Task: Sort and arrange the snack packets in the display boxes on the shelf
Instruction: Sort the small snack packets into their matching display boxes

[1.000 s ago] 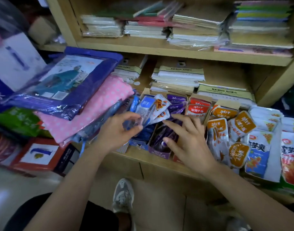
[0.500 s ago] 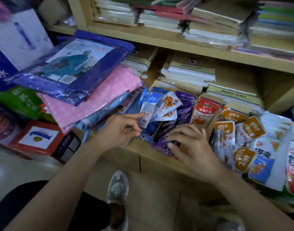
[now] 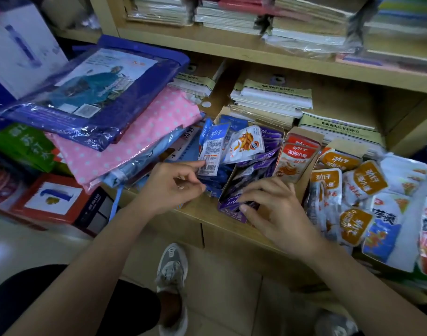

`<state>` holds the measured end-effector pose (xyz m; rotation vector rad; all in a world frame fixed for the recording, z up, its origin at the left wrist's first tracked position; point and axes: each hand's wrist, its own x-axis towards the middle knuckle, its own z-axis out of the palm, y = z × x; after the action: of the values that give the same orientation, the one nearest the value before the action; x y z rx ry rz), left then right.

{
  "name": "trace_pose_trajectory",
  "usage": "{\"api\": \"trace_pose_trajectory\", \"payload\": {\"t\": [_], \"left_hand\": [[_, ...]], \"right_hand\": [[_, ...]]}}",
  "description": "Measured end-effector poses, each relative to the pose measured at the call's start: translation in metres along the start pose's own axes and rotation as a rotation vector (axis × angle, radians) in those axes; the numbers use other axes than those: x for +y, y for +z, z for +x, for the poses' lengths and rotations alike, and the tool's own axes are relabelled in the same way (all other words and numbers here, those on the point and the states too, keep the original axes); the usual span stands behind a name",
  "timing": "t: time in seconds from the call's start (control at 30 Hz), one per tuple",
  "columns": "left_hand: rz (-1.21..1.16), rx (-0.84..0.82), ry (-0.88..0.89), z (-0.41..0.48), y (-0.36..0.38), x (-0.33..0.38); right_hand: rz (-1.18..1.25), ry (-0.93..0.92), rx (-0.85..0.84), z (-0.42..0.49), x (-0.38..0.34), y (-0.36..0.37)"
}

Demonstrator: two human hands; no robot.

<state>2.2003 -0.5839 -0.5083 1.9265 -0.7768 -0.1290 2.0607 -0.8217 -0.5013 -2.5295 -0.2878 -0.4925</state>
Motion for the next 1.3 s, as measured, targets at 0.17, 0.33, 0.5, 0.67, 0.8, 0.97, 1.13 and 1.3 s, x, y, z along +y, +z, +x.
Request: {"api": "trace_pose_trajectory", "payload": {"t": [0.17,0.33,0.5,0.67,0.8,0.97,1.13,1.3], "left_hand": [[0.089,0.041,0.046,0.0,0.005,-0.003],[0.243,-0.033,0.076,-0.002,0.004,-0.004],[0.295,-0.102,0.057,-0.001,0.003,0.002],[0.342,-0.12,0.041,-0.003,0.003,0.005],[0.326,0.015,0.053,-0.001,0.009,0.006],[0.375,0.171,-0.043,0.019,0.024,0.025],[0.404,0.293,-0.022,0.038,0.027,0.033],[0.37,0.483,-0.047,0.053,0.013,0.034]], "right_hand": [[0.014,0.002,0.003,-0.001,0.001,0.001],[0.027,0.013,-0.003,-0.001,0.0,0.0],[0.039,0.026,-0.004,-0.002,0.0,0.002],[0.048,0.031,0.001,-0.002,0.0,0.002],[0.046,0.032,-0.002,-0.003,-0.001,0.001],[0.019,0.032,0.0,-0.003,-0.002,0.001],[-0.005,0.025,0.003,-0.004,-0.002,0.0],[-0.011,0.023,-0.006,-0.004,-0.001,0.0]]}}
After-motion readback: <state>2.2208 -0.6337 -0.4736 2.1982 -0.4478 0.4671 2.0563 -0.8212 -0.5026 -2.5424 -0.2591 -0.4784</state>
